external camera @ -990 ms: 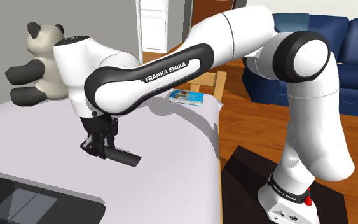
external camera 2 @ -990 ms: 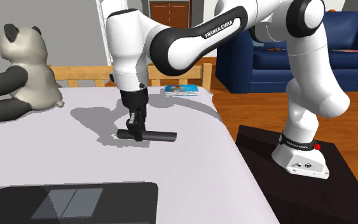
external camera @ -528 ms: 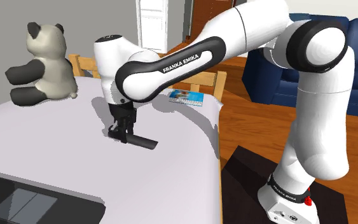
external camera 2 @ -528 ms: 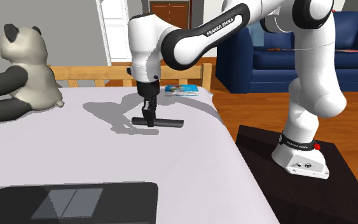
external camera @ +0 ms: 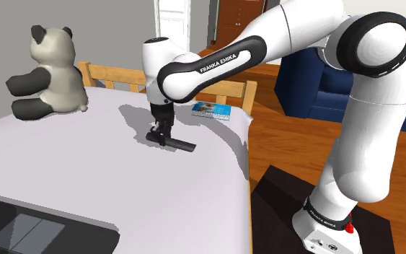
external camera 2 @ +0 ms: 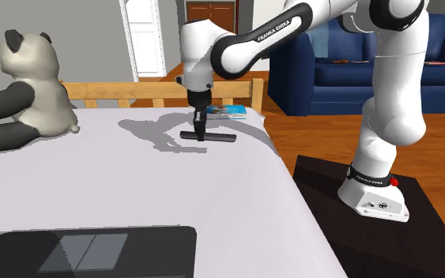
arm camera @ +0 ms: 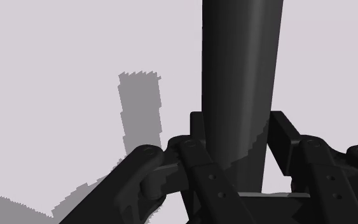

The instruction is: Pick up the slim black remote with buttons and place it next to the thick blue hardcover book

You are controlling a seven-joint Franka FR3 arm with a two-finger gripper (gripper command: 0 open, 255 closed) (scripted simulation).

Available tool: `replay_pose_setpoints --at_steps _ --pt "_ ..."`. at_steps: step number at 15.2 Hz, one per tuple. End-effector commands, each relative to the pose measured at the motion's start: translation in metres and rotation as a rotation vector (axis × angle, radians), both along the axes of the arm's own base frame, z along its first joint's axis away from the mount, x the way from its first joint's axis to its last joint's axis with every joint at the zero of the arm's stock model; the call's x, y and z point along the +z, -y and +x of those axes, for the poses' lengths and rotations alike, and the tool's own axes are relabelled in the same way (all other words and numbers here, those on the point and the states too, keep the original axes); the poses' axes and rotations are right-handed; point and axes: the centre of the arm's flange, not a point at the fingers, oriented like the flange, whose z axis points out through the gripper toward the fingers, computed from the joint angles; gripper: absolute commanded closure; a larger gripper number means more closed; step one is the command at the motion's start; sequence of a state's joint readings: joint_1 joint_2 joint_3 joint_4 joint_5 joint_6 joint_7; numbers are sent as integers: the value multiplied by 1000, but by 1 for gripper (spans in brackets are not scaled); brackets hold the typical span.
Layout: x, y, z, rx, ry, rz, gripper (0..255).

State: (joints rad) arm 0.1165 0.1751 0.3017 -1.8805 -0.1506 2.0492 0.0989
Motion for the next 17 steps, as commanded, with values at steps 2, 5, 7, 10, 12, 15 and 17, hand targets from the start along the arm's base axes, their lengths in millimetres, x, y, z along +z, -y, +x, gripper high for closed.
replay_pose_setpoints --at_steps 2,5,7,10,12,15,17 --pt "0 40 4 1 0 0 255" --pt "0 80 9 1 0 0 255" --pt "0 106 13 1 0 0 255" --pt "0 145 18 1 0 0 255" --pt "0 171 21 1 0 0 255" --pt "0 210 26 1 0 0 255" --pt "0 237 30 1 0 0 255"
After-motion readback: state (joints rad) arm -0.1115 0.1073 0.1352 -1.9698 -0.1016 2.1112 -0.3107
